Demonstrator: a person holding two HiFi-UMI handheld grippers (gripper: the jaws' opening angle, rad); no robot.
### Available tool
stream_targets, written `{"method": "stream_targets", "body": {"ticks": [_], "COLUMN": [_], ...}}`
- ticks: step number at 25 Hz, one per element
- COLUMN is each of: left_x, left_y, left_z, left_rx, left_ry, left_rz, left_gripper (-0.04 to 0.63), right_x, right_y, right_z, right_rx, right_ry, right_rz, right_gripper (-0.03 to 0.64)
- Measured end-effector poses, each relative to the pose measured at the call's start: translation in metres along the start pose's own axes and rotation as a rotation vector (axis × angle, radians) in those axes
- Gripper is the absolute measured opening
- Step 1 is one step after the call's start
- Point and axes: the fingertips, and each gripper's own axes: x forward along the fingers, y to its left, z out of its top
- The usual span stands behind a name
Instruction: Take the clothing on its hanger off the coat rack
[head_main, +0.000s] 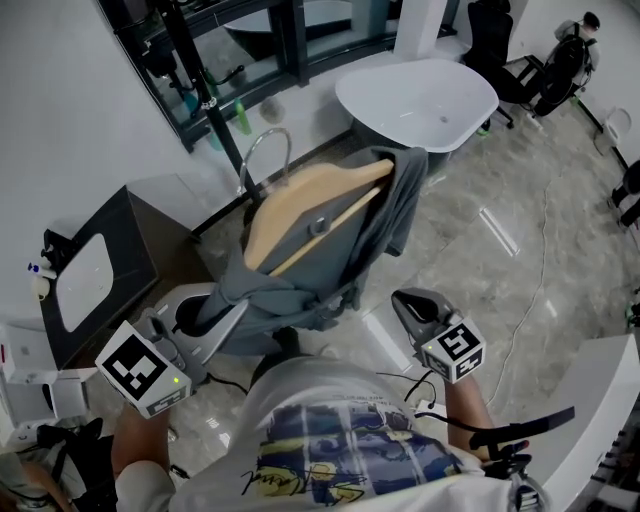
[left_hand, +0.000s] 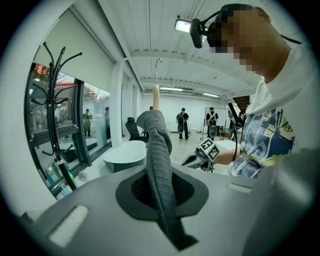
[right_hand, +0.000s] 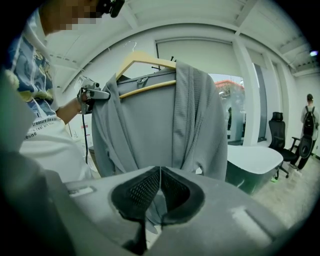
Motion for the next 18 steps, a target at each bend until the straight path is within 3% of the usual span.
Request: {"method": "stream_targets", "body": {"ticks": [5,18], "left_x": [0.001,-0.002], "left_y": [-0.023,-0.047], "left_z": [-0.009,-0.027], "left_rx": [0.064,0.094], "left_ry": [0.003,0.027], "left_rz": [-0.041,-0.086], "left_gripper": [0.009,0.009], "right_x": [0.0,0.007], "right_y": [0.001,0.009], "right_z": [0.0,0.016], "right_rx": [0.0,-0.042], "right_ry": [-0.011,-0.026], "right_rz": [0.005,0.019], "right_gripper": [0.003,0.003]}}
